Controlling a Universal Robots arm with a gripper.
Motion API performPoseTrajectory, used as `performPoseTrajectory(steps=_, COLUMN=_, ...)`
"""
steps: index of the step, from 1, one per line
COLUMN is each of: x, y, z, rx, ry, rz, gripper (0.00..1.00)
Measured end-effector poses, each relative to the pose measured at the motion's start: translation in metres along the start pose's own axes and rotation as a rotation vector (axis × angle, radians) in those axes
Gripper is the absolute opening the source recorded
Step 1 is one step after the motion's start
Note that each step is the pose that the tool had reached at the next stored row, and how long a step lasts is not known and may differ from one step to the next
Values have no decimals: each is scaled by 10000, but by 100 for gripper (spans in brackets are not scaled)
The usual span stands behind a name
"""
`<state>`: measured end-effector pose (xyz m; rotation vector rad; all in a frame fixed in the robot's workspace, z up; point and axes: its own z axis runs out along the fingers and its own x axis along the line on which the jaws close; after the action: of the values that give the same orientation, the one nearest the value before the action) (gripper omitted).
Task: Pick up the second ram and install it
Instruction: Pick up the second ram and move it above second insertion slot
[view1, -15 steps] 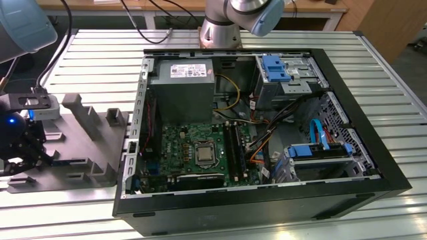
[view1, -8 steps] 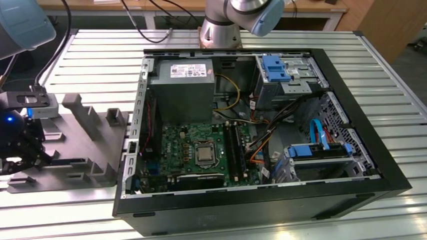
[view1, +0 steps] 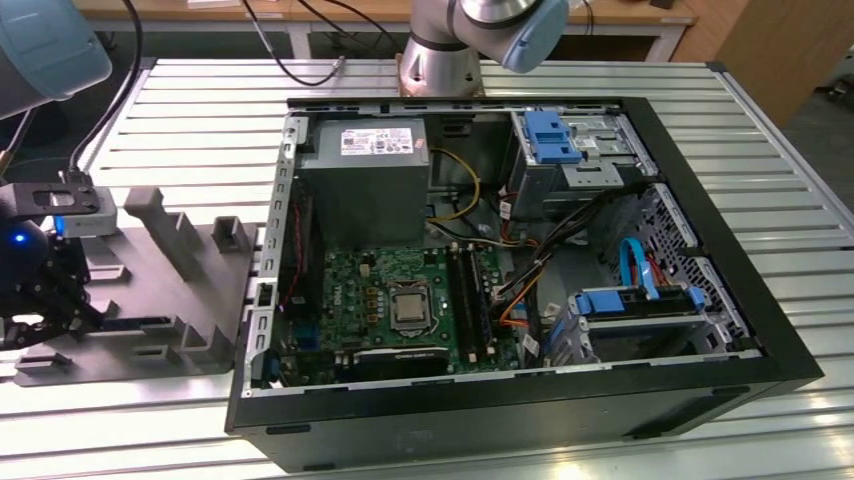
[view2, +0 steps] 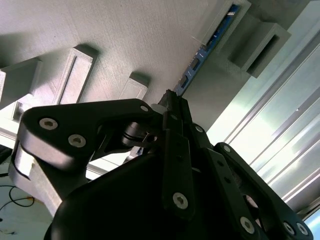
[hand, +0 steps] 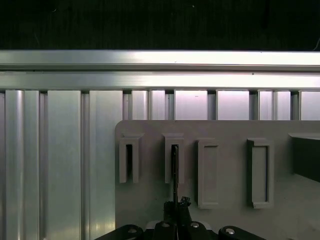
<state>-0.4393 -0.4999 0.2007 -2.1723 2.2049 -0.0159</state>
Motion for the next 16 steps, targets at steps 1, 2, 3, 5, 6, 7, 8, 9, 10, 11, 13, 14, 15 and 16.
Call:
performPoseTrajectory(steps=1, x=0, y=0, z=0, rx=0, ry=0, rz=0, gripper=13)
performPoseTrajectory(steps=2, x=0, y=0, z=-1, rx=0, ry=0, rz=0, gripper=13)
performPoseTrajectory(steps=3, x=0, y=0, z=-7, rx=-2, ry=1, rz=0, gripper=13)
performPoseTrajectory(steps=5, x=-1, y=-1, z=-25, rx=-2, ry=1, rz=0, gripper=13)
performPoseTrajectory(steps=6, x=-1, y=-2, z=-36, rx=0, ry=0, rz=0, gripper=13)
performPoseTrajectory(steps=7, x=-2, y=-2, z=-49, rx=-1, ry=1, rz=0, gripper=13)
performPoseTrajectory(steps=8, x=-2, y=-3, z=-60, rx=0, ry=0, rz=-1, gripper=13)
performPoseTrajectory(steps=9, x=-3, y=-3, z=-72, rx=0, ry=-1, rz=-1, gripper=13)
performPoseTrajectory(steps=10, x=-4, y=-4, z=-85, rx=0, ry=0, rz=0, gripper=13)
performPoseTrajectory(steps=11, x=-4, y=-4, z=-100, rx=0, ry=0, rz=0, gripper=13)
performPoseTrajectory(steps=13, x=-6, y=-6, z=-130, rx=-1, ry=0, rz=-1, gripper=13)
performPoseTrajectory(steps=14, x=-8, y=-6, z=-147, rx=0, ry=0, rz=0, gripper=13)
performPoseTrajectory(steps=15, x=-10, y=-7, z=-165, rx=0, ry=0, rz=0, gripper=13)
performPoseTrajectory(steps=16, x=-12, y=-7, z=-182, rx=-1, ry=1, rz=0, gripper=13)
